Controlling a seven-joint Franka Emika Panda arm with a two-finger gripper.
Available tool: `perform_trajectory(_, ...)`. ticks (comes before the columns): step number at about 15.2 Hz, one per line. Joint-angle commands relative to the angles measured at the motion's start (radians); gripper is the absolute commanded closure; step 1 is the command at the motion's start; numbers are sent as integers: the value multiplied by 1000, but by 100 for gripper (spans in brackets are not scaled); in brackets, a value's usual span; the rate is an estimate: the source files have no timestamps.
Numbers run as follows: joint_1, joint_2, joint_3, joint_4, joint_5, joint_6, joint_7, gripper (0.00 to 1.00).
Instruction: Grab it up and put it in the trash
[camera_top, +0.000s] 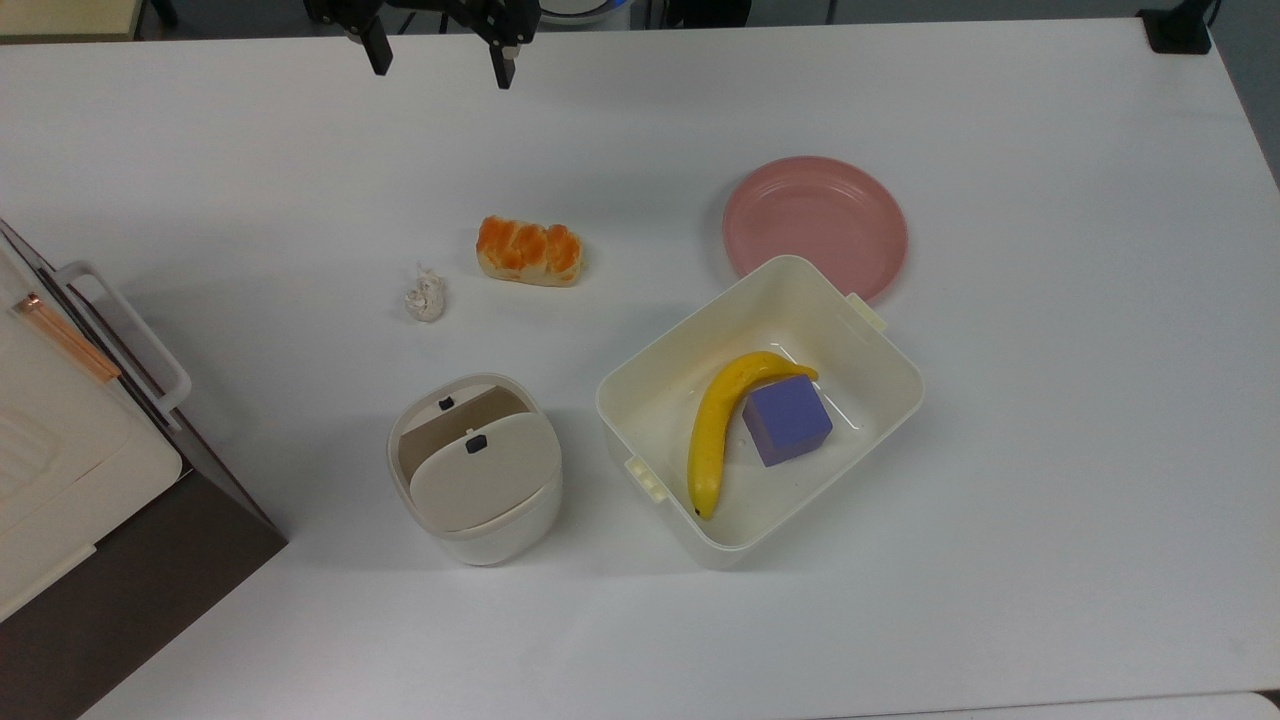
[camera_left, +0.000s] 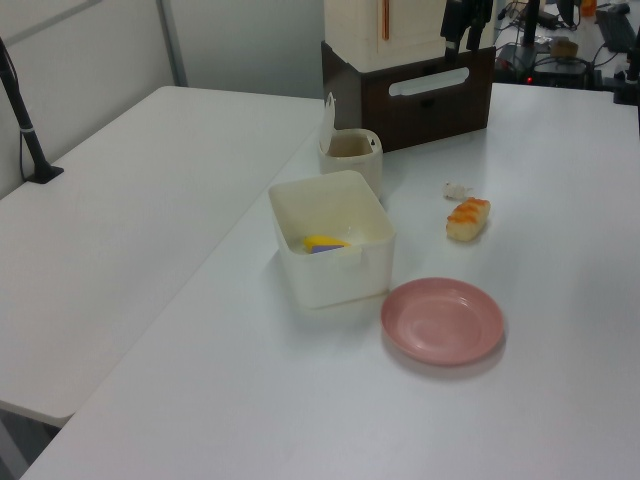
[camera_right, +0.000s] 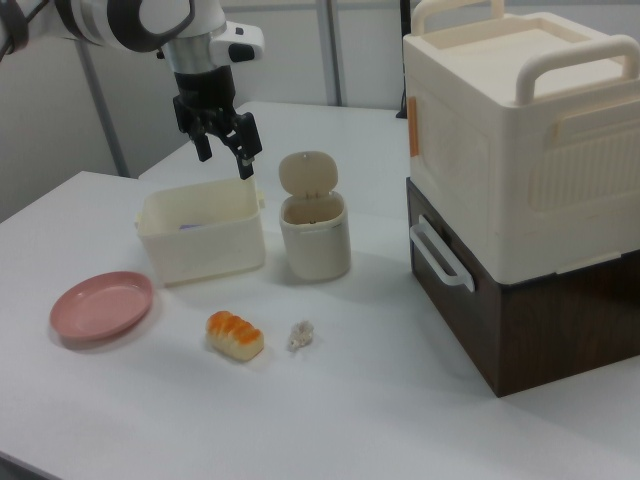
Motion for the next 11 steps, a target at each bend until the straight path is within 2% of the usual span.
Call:
perform_trajectory(1,14,-19,-6,-29,-12,-14,-12,0)
perform_trajectory(11,12,2,-7,-20,-12,-14,-15,0)
